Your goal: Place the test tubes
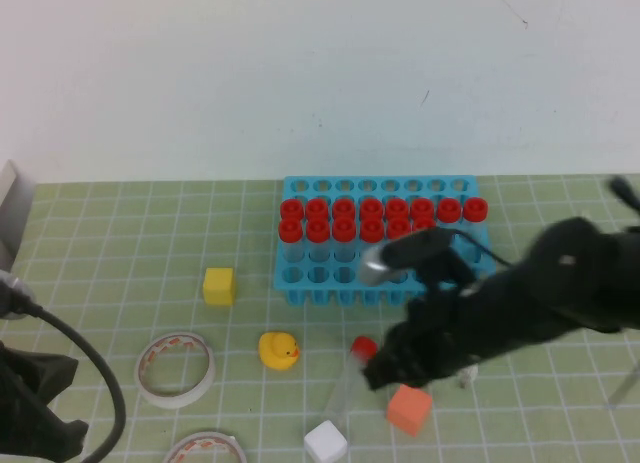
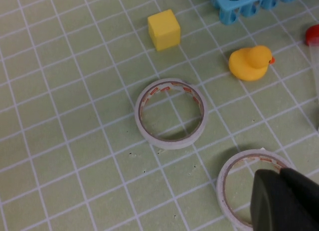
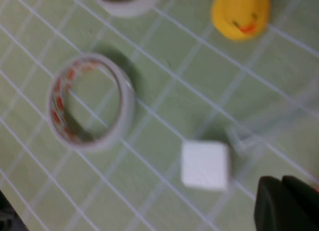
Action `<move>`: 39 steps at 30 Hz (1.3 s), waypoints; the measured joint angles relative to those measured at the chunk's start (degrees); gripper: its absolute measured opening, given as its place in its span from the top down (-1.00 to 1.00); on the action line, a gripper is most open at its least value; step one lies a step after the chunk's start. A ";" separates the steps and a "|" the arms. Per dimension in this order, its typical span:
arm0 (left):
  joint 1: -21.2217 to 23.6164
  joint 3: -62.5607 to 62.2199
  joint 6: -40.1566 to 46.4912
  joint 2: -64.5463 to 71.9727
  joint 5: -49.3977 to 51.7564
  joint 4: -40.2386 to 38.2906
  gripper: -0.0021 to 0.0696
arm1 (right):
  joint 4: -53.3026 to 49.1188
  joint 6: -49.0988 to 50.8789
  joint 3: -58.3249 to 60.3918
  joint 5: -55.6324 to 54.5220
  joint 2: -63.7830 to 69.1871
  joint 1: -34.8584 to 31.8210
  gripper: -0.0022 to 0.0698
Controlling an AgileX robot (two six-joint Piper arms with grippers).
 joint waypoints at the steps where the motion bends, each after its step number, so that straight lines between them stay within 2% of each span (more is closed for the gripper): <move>1: 0.00 0.00 0.00 0.00 0.15 0.08 0.95 | 0.09 1.46 -2.24 0.00 1.97 0.90 0.94; 4: 0.00 0.00 0.00 0.00 0.15 -0.16 0.95 | 0.22 5.40 -8.40 1.67 7.90 2.15 0.86; 9: 0.00 0.00 0.00 0.00 0.46 -0.37 0.95 | -3.84 13.10 -17.40 7.69 16.12 2.29 0.38; 12: 0.00 0.00 -0.10 0.00 0.74 -0.50 0.95 | -10.33 19.45 -21.95 12.00 19.57 2.29 0.22; 21: 0.00 0.00 -0.38 0.00 0.97 -1.52 0.95 | -25.86 34.02 -32.16 18.65 27.45 2.29 0.15; 29: 0.00 0.00 -0.38 0.11 0.97 -2.99 0.95 | -26.82 37.85 -43.25 25.38 35.09 2.29 0.14; 39: 0.00 0.00 -0.38 0.11 0.97 -3.26 0.95 | -27.80 41.17 -46.05 28.31 36.33 2.50 0.12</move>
